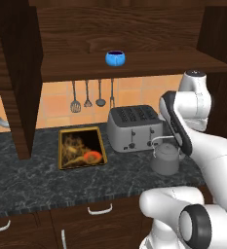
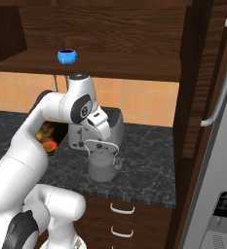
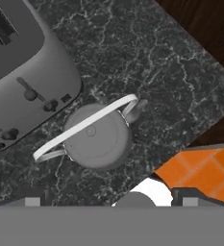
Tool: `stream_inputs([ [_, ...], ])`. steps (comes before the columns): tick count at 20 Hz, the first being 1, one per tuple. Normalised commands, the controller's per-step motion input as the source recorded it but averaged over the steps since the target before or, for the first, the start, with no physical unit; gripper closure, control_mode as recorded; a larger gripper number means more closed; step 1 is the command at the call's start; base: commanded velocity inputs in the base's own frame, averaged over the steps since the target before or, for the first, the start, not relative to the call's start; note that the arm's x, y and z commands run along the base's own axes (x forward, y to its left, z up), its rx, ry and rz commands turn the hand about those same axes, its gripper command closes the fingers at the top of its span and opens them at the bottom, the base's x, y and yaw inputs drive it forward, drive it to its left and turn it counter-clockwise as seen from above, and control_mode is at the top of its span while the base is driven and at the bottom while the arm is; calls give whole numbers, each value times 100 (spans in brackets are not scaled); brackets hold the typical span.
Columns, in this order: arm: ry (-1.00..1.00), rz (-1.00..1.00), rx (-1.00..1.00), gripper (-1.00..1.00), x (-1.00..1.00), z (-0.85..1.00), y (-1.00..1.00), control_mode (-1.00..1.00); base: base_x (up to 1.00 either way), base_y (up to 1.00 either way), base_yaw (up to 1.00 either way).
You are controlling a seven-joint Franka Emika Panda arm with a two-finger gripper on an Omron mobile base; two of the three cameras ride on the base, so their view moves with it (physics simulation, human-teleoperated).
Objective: Pick the kettle from the counter and place it on the tray. Then pick the mug from the cabinet and place it on the tray. Then close the cabinet doors.
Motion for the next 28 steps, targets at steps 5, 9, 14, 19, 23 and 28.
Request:
stream_inputs([
  [5,1,-12,12,-100,25,-26,-1,-100,0,0,0],
  [9,2,-3,9,-100,28,-30,0,-100,0,0,0],
  [14,3,0,2,-100,24,-31,0,-100,0,0,0],
  [19,6,0,0,-100,24,-24,0,-100,0,0,0],
  [23,8,0,0,-100,16,-28,0,-100,0,0,0],
  [28,6,0,0,-100,17,-27,0,-100,0,0,0],
])
